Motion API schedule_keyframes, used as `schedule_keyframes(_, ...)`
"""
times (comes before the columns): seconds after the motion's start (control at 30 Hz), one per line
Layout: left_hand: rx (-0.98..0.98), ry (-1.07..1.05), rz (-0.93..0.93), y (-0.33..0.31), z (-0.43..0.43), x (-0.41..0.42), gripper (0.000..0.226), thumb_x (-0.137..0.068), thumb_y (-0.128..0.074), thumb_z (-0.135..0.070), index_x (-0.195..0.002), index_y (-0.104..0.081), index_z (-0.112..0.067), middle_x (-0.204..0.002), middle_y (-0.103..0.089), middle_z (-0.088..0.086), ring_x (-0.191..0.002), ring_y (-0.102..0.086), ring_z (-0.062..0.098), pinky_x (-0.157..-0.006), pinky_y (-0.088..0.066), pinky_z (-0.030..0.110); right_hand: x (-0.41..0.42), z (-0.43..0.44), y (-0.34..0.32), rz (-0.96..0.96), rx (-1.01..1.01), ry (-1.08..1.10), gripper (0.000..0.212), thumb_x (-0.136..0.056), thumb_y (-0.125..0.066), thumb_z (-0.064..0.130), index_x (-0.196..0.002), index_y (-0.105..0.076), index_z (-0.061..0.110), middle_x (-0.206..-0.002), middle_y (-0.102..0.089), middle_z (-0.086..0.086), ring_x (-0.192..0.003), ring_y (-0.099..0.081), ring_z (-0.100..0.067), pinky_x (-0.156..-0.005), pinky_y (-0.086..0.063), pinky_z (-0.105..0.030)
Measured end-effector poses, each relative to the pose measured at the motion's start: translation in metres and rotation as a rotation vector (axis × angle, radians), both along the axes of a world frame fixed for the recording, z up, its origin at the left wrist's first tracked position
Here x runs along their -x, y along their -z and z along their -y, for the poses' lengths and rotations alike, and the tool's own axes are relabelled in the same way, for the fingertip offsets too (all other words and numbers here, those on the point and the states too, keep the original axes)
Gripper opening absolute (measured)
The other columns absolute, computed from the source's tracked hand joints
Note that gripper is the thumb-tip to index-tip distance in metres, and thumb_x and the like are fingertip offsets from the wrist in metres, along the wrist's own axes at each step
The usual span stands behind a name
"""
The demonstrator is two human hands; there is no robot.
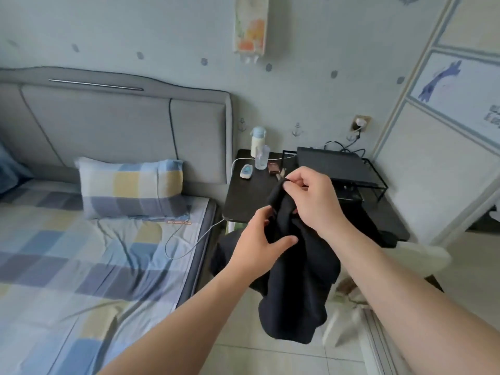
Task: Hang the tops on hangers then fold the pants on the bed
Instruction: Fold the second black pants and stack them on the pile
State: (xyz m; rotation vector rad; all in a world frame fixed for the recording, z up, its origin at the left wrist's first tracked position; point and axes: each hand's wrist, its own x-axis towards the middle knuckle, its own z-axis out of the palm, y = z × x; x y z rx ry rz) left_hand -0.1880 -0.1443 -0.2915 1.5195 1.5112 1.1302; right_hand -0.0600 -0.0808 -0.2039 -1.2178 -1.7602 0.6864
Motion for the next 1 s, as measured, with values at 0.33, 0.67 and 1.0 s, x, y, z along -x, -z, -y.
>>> schedule_keyframes(0.33,0.043,-0.435,-0.014,0.004,0.092,0.201,0.012,-0.095,-0.064,-0.039,-0.093,-0.065,-0.027,-0.082,-0.070,-0.012,-0.078,-0.065,0.004,-0.078,-0.056,0.039,0.237,0.012,-0.041,-0.321,0.140,-0.266,0.020,-0.095,-0.064,0.013,-0.077,-0.062,0.021,-0.074,-0.061,-0.002,-0.066,-0.057,-0.009,-0.044,-0.046,-0.019)
schedule_keyframes(0.67,-0.167,-1.207,0.027,0.001,0.192,0.350,0.022,-0.089,-0.049,-0.011,-0.078,-0.053,-0.029,-0.069,-0.055,-0.013,-0.064,-0.049,0.003,-0.059,-0.037,0.016,0.435,0.046,0.039,0.051,0.569,-0.814,0.009,-0.096,-0.061,0.002,-0.098,-0.062,0.011,-0.098,-0.060,-0.014,-0.086,-0.062,-0.024,-0.065,-0.056,-0.033)
schedule_keyframes(1.0,0.303,-1.601,0.169,0.063,0.227,0.401,0.023,-0.087,-0.054,-0.006,-0.071,-0.046,-0.019,-0.065,-0.048,-0.002,-0.067,-0.047,0.022,-0.059,-0.033,0.035,0.484,0.094,0.154,0.627,0.593,-1.523,0.047,-0.088,-0.076,0.015,-0.130,-0.056,0.019,-0.119,-0.065,-0.006,-0.093,-0.064,-0.012,-0.081,-0.054,-0.022)
